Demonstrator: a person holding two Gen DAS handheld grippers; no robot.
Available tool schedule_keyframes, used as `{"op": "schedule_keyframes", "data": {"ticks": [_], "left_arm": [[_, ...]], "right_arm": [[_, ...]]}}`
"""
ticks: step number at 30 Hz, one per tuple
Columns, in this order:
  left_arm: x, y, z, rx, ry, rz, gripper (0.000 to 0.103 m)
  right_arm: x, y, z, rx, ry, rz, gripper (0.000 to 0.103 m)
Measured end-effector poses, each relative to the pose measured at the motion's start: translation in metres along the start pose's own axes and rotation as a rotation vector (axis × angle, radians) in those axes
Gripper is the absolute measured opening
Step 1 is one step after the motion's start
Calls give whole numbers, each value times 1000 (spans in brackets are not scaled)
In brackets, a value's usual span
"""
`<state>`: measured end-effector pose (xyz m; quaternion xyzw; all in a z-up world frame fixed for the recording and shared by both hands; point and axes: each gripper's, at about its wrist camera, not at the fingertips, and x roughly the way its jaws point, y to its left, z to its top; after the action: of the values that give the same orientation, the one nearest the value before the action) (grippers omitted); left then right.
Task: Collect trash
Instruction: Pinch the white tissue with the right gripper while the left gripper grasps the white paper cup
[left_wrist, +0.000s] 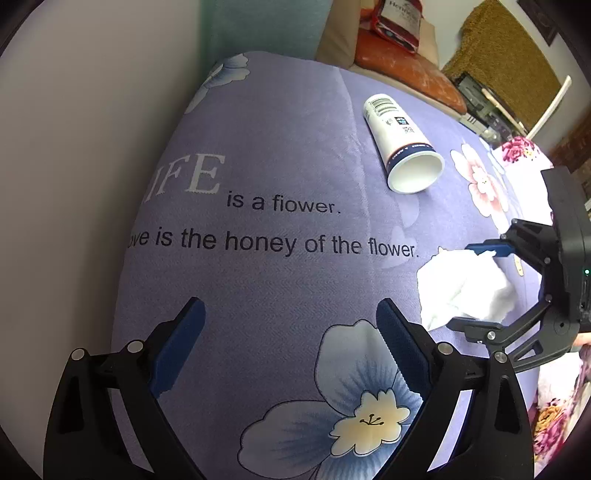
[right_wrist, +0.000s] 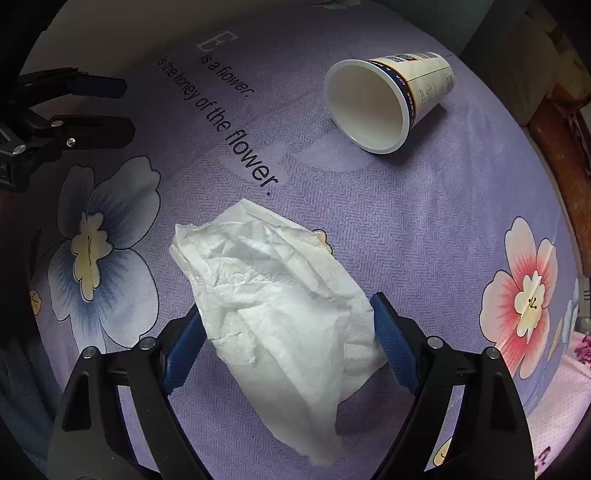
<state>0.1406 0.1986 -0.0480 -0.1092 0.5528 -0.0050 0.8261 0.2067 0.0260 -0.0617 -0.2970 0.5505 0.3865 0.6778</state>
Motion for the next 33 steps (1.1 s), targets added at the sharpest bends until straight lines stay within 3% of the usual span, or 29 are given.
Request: {"op": "schedule_keyframes", "data": {"ticks": [3,5,7,15,23,33], "left_arm": [[1,-3,-1,0,3,-3,94],[2,-5,-2,7,4,-3,94],[1,-8,-3,10,3,-4,94],[-1,-35,8,47,-25,7,94],[10,-73,66,55,-93,17,94],[48,-119,127,98,-90,97,94]], "right_arm": [[-9,12,-9,8,-11,-2,56],[-15,16,-13,30,-5,-6,27],[-17,15,-16,61,7,-12,9],[-34,-41,-39,296,-41,-68,7],[-47,-101,-56,454,-140,-81,7],[-50,-135,-50,567,-201,-53,7]]}}
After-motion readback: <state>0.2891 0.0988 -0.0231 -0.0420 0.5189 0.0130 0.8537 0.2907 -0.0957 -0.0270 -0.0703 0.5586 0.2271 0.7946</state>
